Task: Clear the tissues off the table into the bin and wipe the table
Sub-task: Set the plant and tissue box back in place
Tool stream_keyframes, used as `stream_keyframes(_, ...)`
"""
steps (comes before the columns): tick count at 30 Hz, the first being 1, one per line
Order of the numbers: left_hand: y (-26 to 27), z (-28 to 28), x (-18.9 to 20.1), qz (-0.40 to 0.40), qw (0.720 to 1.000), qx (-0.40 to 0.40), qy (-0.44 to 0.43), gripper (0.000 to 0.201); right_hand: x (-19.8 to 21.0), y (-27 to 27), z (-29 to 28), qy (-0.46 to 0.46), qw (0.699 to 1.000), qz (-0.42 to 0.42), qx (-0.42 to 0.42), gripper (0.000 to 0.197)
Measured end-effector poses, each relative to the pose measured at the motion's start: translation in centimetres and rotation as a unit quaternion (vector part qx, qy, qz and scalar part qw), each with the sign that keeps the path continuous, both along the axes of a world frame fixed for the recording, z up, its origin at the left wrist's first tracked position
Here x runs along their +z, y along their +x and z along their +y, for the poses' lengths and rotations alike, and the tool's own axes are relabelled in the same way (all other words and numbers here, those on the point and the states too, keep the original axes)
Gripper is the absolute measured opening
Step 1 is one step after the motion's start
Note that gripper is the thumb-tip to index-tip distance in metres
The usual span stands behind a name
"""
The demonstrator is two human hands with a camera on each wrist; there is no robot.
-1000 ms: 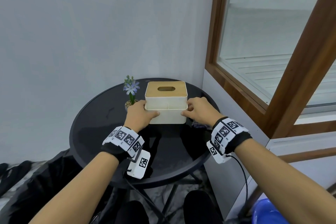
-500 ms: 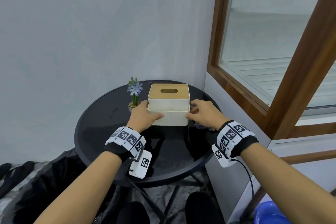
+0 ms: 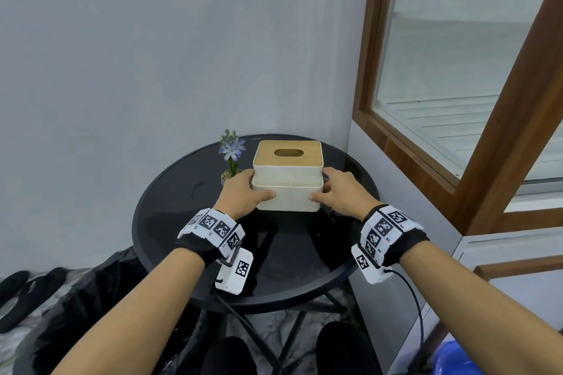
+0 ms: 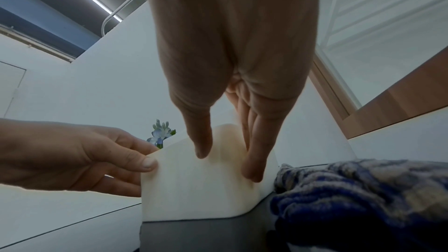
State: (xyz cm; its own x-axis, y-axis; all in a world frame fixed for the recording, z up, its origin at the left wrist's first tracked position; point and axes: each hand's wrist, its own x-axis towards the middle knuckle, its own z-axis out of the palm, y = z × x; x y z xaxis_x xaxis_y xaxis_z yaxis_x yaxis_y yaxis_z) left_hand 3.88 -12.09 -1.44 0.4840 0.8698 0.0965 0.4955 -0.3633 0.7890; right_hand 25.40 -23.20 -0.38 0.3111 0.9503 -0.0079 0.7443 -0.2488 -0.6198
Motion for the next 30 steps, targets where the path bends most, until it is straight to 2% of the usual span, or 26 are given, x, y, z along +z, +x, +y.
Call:
stream_keyframes(5, -0.2, 0.1, -0.1, -0.001, 1.000, -0.002, 0.000, 0.052, -0.3, 0.2, -0.1, 0.005, 1.000, 0.010, 0.001, 0.067)
stream_keyframes(10, -0.2, 0.3, -0.2, 0.011, 1.000, 0.007, 0.005, 0.048, -0.1, 0.4, -0.2, 0.000, 1.000, 0.020, 0.004, 0.088)
stream_keyframes(16, 0.0, 0.5, -0.4, 0.019, 1.000, 0.013, 0.010, 0.051, -0.3, 0.3, 0.2, -0.006, 1.000, 0.007, 0.013, 0.081)
stream_keyframes(30, 0.2, 0.7, -0.2, 0.042, 0.998, 0.034, 0.045, 0.039, 0.7, 1.3, 2.6, -0.001, 0.999, -0.011, 0.045, 0.069)
